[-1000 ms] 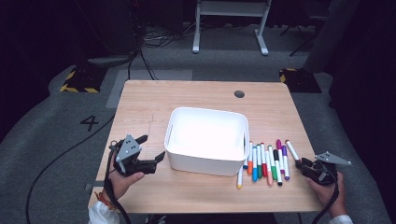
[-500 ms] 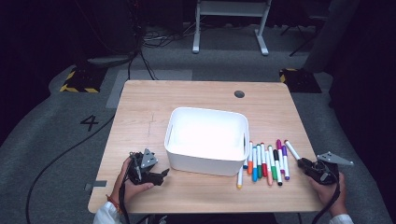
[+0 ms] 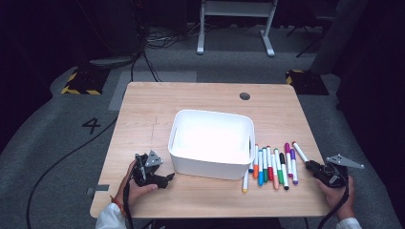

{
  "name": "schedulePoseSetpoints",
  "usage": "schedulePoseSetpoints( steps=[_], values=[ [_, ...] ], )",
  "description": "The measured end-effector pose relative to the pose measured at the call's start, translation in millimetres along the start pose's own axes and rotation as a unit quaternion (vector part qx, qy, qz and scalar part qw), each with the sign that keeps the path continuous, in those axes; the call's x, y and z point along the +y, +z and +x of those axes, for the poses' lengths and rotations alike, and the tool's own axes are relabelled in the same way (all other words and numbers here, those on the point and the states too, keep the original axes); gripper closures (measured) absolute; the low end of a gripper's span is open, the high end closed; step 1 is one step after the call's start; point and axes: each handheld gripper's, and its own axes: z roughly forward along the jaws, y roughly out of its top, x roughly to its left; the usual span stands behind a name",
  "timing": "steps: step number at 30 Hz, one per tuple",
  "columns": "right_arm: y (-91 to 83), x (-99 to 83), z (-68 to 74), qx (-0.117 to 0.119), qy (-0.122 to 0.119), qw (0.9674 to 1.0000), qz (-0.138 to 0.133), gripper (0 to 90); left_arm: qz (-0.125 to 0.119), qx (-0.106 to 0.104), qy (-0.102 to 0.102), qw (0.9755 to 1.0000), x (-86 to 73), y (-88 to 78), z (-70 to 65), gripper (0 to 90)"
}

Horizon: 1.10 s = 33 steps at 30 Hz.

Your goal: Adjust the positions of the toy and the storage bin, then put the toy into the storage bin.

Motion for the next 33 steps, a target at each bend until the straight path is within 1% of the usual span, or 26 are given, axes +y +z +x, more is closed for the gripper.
schedulePoseSetpoints(
  steps=[2, 6, 10, 11, 12, 14, 17, 20, 21, 23, 24, 25, 28, 30, 33],
  values=[
    [1.0, 0.5, 2.4, 0.013, -0.008, 0.9999, -0.001, 75.2, -0.001, 0.003, -0.003, 1.0, -0.3, -0.1, -0.7, 15.2],
    [5.2, 3.0, 8.4, 0.019, -0.025, 0.9995, 0.004, 75.2, -0.001, 0.004, -0.005, 1.0, -0.5, -0.3, -1.2, 15.2],
    [7.4, 5.2, 8.4, 0.024, -0.022, 0.9995, 0.001, 75.2, -0.001, 0.005, -0.005, 1.0, -0.5, -0.4, -1.2, 15.2],
    [7.8, 6.0, 8.1, 0.025, -0.015, 0.9996, -0.002, 75.2, -0.002, 0.006, -0.005, 1.0, -0.6, -0.3, -1.2, 15.2],
    [8.0, 6.3, 7.0, 0.023, -0.018, 0.9996, -0.001, 75.2, -0.001, 0.005, -0.006, 1.0, -0.7, -0.4, -1.4, 15.2],
    [9.2, 7.3, 5.9, 0.024, -0.014, 0.9996, -0.005, 75.2, -0.002, 0.008, -0.006, 0.9999, -0.8, -0.6, -1.4, 15.2],
    [10.7, 8.4, 5.3, 0.023, -0.014, 0.9996, -0.002, 75.2, -0.001, 0.007, -0.006, 1.0, -1.1, -0.9, -1.5, 15.2],
    [11.6, 9.6, 4.2, 0.021, -0.014, 0.9997, -0.007, 75.2, -0.002, 0.008, -0.011, 0.9999, -1.5, -1.0, -2.0, 15.2],
    [11.7, 10.1, 4.4, 0.021, -0.01, 0.9997, -0.009, 75.2, -0.002, 0.008, -0.011, 0.9999, -1.6, -1.1, -2.2, 15.2],
    [11.4, 11.0, 3.2, 0.019, -0.01, 0.9997, -0.011, 75.2, -0.003, 0.008, -0.011, 0.9999, -1.7, -1.2, -2.1, 15.2],
    [11.0, 11.4, 2.7, 0.019, -0.012, 0.9997, -0.013, 75.2, -0.003, 0.008, -0.011, 0.9999, -1.8, -1.2, -2.1, 15.2],
    [10.2, 12.1, 3.1, 0.021, -0.007, 0.9996, -0.018, 75.2, -0.003, 0.008, -0.011, 0.9999, -1.9, -1.3, -2.2, 15.2],
    [6.9, 14.0, 2.1, 0.021, -0.01, 0.9994, -0.025, 75.2, -0.003, 0.014, -0.011, 0.9998, -2.1, -2.1, -2.4, 15.2],
    [3.9, 16.1, 1.3, 0.022, -0.012, 0.9992, -0.031, 75.2, -0.003, 0.014, -0.011, 0.9998, -2.1, -2.1, -2.2, 15.2],
    [-1.1, 20.9, -1.3, 0.027, -0.009, 0.9983, -0.05, 75.2, -0.002, 0.009, -0.014, 0.9999, -2.2, -1.7, -2.4, 15.2]
  ],
)
